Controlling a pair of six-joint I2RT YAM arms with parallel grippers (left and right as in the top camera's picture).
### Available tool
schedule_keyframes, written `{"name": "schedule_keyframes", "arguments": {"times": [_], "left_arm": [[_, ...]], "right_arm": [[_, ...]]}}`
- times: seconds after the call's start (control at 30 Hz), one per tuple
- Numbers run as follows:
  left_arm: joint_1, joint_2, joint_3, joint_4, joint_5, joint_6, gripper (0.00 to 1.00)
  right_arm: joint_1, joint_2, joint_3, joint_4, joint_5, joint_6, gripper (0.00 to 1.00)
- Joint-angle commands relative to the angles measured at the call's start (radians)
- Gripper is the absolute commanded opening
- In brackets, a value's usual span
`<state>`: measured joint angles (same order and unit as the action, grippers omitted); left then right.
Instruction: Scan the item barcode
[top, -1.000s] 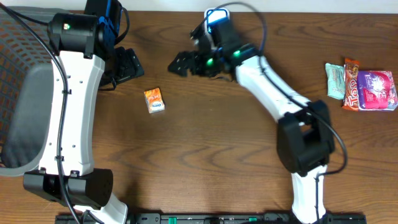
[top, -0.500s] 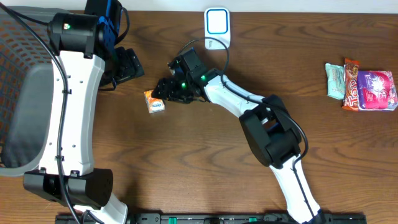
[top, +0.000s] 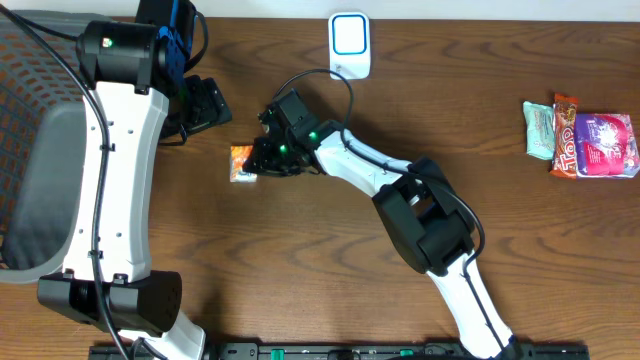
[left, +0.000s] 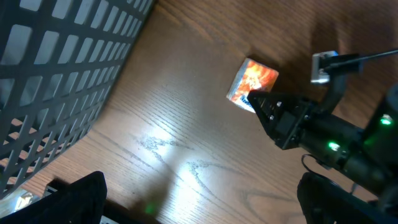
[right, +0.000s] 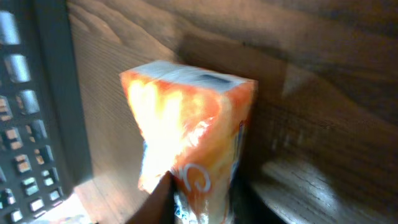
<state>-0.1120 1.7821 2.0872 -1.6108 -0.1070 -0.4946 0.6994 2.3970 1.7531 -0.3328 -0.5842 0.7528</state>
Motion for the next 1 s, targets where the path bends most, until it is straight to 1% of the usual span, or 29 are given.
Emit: {"name": "schedule_keyframes", "arguments": {"times": [0.0,0.13,0.17,0.23,0.27,0.3,0.4,0.47,0.63,0.8,0.97], "left_arm": [[0.000,-0.002,0.004,-0.053,-0.006,-0.001,0.98],[0.000,-0.002,0.004,-0.053,-0.006,-0.001,0.98],[0.000,-0.002,0.004,-0.053,-0.006,-0.001,0.98],[0.000,-0.002,0.004,-0.053,-0.006,-0.001,0.98],[0.000,-0.002,0.004,-0.053,-0.006,-0.001,0.98],[0.000,-0.002,0.004,-0.053,-0.006,-0.001,0.98],[0.000,-0.002,0.004,-0.053,-0.006,-0.001,0.98],[0.000,-0.002,0.004,-0.053,-0.006,-0.001,0.98],[0.000,-0.002,0.004,-0.053,-0.006,-0.001,0.98],[0.000,-0.002,0.004,-0.053,-0.006,-0.001,0.98],[0.000,-0.002,0.004,-0.053,-0.006,-0.001,0.98]], "right_arm": [[-0.005,0.027,-0.004,-0.011,0.003,0.003,0.01],[-0.044,0.023,0.001,-0.013,-0.153,0.013,0.01],[-0.060,0.023,0.001,-0.015,-0.211,0.013,0.01],[-0.100,0.021,0.001,-0.015,-0.386,-0.008,0.01],[-0.118,0.021,0.001,-0.016,-0.466,-0.035,0.01],[-0.148,0.021,0.001,-0.021,-0.595,-0.097,0.01],[-0.214,0.021,0.001,-0.027,-0.875,-0.249,0.01],[-0.253,0.021,0.000,-0.036,-0.974,-0.307,0.01],[-0.307,0.021,0.000,-0.100,-0.978,-0.348,0.01],[-0.320,0.021,0.000,-0.126,-0.974,-0.366,0.01],[-0.318,0.021,0.000,-0.135,-0.894,-0.389,0.01]]}}
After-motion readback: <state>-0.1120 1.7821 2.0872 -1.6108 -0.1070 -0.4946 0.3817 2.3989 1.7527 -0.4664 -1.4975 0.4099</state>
